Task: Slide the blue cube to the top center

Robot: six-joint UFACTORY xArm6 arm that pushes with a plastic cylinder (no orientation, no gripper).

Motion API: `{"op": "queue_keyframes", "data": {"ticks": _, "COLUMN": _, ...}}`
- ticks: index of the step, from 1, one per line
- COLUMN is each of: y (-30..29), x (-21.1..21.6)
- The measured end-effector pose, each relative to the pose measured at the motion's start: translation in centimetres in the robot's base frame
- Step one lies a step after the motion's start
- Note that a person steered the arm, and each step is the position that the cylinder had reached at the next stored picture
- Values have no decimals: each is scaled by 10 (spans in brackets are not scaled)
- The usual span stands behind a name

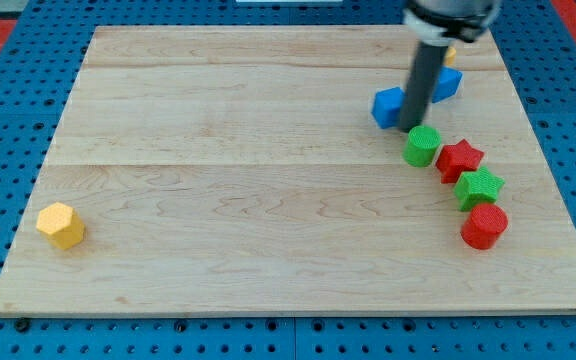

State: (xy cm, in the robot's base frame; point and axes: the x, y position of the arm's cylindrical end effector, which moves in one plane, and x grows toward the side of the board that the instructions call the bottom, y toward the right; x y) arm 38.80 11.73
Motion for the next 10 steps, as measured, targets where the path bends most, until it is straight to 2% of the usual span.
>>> {"op": "queue_keyframes", "data": {"ticks": 1, "y": -50, "x": 13}}
{"op": "queue_keyframes", "data": {"ticks": 2, "y": -96, "x": 53}}
{"op": "queue_keyframes", "data": {"ticks": 5, "y": -75, "x": 35}}
{"op": "queue_keyframes", "data": {"ticks": 6, "y": -20, "x": 12}}
{"op": "queue_keyframes", "data": {"ticks": 7, "y": 39, "x": -41}}
{"op": "queue_keyframes", "data": {"ticks": 8, "y": -3, "x": -37}}
{"op": "queue_keyframes", "data": {"ticks": 10, "y": -36, "x": -142}}
